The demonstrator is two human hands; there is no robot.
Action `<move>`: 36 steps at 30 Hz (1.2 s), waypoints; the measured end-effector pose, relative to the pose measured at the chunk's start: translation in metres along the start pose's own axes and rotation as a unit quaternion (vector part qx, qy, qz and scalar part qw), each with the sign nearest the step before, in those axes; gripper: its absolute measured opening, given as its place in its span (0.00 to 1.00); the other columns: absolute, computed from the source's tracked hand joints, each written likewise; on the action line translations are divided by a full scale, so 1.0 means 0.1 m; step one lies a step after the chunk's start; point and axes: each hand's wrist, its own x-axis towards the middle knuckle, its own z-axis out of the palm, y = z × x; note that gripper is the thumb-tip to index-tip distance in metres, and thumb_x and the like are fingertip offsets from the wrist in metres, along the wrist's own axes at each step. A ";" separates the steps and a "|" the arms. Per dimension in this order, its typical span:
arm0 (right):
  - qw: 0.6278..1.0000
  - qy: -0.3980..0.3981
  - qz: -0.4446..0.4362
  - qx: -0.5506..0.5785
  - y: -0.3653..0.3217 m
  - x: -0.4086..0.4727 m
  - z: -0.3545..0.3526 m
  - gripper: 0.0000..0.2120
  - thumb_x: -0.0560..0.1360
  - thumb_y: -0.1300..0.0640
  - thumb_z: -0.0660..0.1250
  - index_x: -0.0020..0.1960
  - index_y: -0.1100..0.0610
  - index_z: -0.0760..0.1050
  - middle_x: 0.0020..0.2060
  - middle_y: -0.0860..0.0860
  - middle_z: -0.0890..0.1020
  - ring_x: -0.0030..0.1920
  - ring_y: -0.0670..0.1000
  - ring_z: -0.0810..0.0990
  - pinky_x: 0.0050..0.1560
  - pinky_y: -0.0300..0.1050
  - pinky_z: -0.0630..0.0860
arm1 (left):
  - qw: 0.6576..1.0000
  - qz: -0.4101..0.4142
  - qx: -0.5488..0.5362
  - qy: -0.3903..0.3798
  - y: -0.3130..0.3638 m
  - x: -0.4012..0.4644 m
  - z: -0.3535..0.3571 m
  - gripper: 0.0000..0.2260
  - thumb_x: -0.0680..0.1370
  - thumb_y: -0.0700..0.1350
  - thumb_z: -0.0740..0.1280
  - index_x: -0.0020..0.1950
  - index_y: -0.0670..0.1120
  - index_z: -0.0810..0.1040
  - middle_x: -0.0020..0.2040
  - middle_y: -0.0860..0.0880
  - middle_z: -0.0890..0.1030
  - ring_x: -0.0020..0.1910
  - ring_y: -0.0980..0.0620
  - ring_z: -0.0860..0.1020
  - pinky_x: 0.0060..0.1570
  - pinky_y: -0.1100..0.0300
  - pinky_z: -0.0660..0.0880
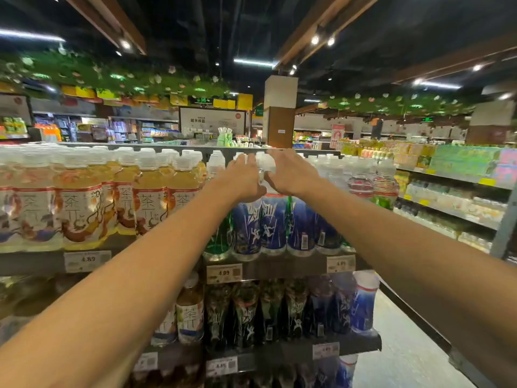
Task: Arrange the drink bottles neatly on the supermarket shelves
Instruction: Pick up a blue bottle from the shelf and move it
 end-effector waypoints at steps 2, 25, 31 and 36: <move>0.999 -0.024 0.022 0.020 0.01 0.06 0.02 0.25 0.78 0.48 0.63 0.72 0.55 0.67 0.66 0.61 0.76 0.61 0.62 0.78 0.60 0.58 0.77 | 1.000 -0.013 -0.017 -0.007 0.00 0.07 0.02 0.39 0.74 0.51 0.68 0.78 0.41 0.52 0.74 0.37 0.63 0.72 0.37 0.65 0.68 0.42 0.67; 0.986 0.069 0.033 0.146 0.15 -0.12 0.15 0.23 0.77 0.50 0.71 0.63 0.61 0.65 0.42 0.57 0.80 0.40 0.56 0.78 0.33 0.46 0.70 | 0.974 -0.062 -0.175 0.130 0.03 0.23 0.15 0.25 0.73 0.43 0.72 0.66 0.37 0.67 0.55 0.37 0.79 0.53 0.39 0.78 0.50 0.49 0.76; 0.979 0.116 0.024 0.169 0.22 -0.31 0.08 0.21 0.75 0.51 0.73 0.62 0.58 0.71 0.51 0.57 0.84 0.48 0.58 0.82 0.46 0.53 0.79 | 0.980 -0.050 -0.155 0.114 0.06 0.31 0.24 0.25 0.72 0.46 0.72 0.65 0.39 0.69 0.57 0.37 0.76 0.55 0.39 0.75 0.52 0.48 0.75; 0.970 0.154 0.011 0.190 0.40 -0.47 -0.05 0.16 0.76 0.57 0.73 0.60 0.57 0.72 0.50 0.58 0.84 0.45 0.57 0.83 0.47 0.55 0.81 | 0.987 -0.073 -0.079 0.116 0.24 0.30 0.17 0.20 0.72 0.46 0.70 0.61 0.42 0.72 0.61 0.36 0.70 0.60 0.35 0.70 0.58 0.41 0.73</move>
